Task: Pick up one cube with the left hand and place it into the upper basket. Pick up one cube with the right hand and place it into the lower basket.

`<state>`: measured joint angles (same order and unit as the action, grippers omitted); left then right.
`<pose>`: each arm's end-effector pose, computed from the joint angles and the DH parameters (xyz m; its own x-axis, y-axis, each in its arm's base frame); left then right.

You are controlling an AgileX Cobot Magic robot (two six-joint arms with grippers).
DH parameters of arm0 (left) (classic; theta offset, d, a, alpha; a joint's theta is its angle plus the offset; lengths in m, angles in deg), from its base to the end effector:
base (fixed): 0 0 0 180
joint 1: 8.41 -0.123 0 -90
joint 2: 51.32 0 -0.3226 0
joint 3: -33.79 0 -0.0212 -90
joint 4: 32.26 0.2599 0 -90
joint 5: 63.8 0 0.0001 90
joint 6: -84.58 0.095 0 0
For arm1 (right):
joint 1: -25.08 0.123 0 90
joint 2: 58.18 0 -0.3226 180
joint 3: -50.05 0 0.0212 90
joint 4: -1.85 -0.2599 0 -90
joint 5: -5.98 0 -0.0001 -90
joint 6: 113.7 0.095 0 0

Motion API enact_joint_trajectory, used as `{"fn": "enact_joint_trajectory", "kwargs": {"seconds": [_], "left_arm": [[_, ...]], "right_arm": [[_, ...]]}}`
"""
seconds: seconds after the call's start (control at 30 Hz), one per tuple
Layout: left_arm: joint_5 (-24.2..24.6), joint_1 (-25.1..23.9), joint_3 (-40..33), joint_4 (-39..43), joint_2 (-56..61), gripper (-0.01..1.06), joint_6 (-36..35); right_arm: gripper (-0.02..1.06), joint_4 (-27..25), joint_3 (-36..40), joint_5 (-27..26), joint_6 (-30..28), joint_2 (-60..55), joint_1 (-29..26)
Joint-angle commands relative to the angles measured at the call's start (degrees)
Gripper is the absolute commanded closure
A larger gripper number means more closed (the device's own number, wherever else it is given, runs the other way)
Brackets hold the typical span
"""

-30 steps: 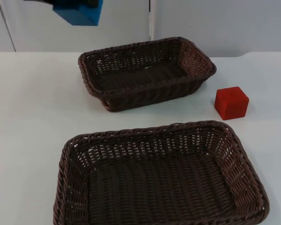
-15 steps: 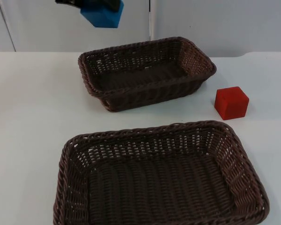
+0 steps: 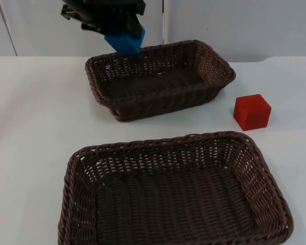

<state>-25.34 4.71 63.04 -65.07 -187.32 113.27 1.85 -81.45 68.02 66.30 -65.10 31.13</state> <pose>0.5224 -0.1547 0.2235 -0.7368 0.2038 -0.6447 0.4473 0.8619 -0.2387 -0.0339 -0.0036 0.2829 -0.4586 -0.0486 -0.8873 -0.1054 0.9944 0.0000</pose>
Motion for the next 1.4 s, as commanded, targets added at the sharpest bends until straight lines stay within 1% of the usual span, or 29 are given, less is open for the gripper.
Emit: {"fn": "enact_joint_trajectory", "kwargs": {"seconds": [0.0,0.07,0.2,0.37,0.6,0.83,1.37], "left_arm": [[0.13,0.3,1.38,-2.45,-1.06,1.05,0.82],[0.03,0.3,1.81,-3.73,-1.82,1.05,1.67],[-0.71,0.95,2.08,-8.78,-4.02,1.05,6.53],[-3.09,2.22,2.08,-8.77,-5.84,1.05,6.97],[-4.18,3.42,2.08,-8.53,-8.22,1.05,6.97],[-5.95,3.53,2.08,-8.65,-9.22,1.05,6.97],[-7.08,3.53,2.08,-7.05,-9.79,1.05,6.97]], "right_arm": [[-0.01,0.0,0.14,-0.19,-0.83,0.04,-0.12],[-0.01,0.0,0.14,-0.19,-0.83,0.04,-0.12],[-0.01,0.0,0.14,-0.19,-0.83,0.04,-0.12],[-0.01,0.0,0.14,-0.19,-0.83,0.04,-0.12],[-0.01,0.0,0.14,-0.19,-0.83,0.04,-0.12],[-0.01,0.0,0.14,-0.19,-0.83,0.04,-0.12],[-0.01,0.0,0.14,-0.19,-0.83,0.04,-0.12]]}}
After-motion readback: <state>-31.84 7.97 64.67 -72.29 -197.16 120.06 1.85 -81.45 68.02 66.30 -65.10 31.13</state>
